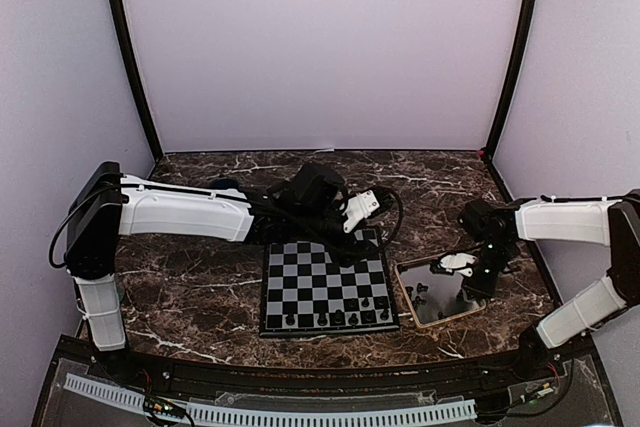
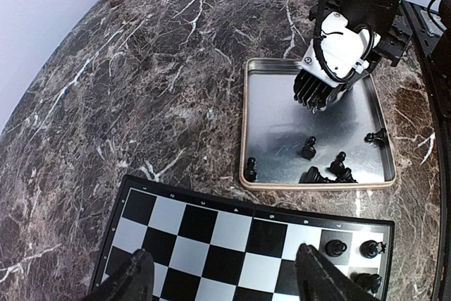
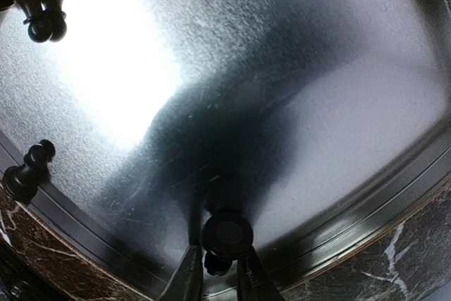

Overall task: Set up the chess pieces on the board
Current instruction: Pick up the rook from the storage box.

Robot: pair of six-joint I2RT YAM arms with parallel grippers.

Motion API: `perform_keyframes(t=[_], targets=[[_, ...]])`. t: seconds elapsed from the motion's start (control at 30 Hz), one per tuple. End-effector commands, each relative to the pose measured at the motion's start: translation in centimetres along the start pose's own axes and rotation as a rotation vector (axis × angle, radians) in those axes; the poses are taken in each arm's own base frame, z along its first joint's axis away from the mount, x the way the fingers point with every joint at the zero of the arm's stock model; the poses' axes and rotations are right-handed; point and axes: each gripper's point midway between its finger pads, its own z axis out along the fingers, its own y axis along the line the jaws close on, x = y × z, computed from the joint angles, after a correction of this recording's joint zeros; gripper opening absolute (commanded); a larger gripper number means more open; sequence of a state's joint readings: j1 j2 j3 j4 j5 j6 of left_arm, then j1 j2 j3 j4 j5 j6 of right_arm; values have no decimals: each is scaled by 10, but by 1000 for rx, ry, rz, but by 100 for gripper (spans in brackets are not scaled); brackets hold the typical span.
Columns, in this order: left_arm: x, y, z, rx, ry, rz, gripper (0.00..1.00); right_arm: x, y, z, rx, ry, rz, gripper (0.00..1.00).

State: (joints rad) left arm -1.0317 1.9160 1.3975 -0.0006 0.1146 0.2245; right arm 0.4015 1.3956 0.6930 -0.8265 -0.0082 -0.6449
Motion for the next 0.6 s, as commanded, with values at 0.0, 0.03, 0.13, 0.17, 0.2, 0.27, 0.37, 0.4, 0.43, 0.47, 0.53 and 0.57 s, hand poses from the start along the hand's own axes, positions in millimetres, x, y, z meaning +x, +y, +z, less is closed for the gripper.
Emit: perform_keyframes(t=[0.0,0.03,0.13,0.17,0.2,0.27,0.37,0.4,0.43,0.47,0.53,0.57], targets=[[-6,-1,-9,-8,-21,3,71,-12,-3,4,-4,-23,2,16],[-5,-1,-9,-9,-20,3,71,-12,-3,3,-6,-24,3,14],[-3,-1,-9,-10,-19,4,71,-15,-2,1,-16,-33,2,11],[-2,-1,-9,-10,-19,6,71,-17,-1,0,-25,-38,0,10],[-1,-1,-8,-10,-16,8,71,-19,0,-2,-35,-46,-1,9],[1,-2,-8,-9,-16,24,71,-27,3,-8,-65,-73,-4,8],[4,-5,-10,-6,-30,58,71,-44,5,-21,-107,-130,-13,8],[4,-7,-12,-5,-41,76,71,-51,5,-25,-120,-148,-19,8],[5,-9,-13,-3,-53,101,71,-60,5,-32,-136,-173,-25,8],[6,-12,-15,-4,-65,125,71,-67,6,-36,-151,-192,-33,8],[7,-18,-17,4,-94,182,71,-83,10,-44,-187,-221,-54,8],[5,-21,-18,8,-114,213,71,-91,12,-48,-205,-236,-65,8]])
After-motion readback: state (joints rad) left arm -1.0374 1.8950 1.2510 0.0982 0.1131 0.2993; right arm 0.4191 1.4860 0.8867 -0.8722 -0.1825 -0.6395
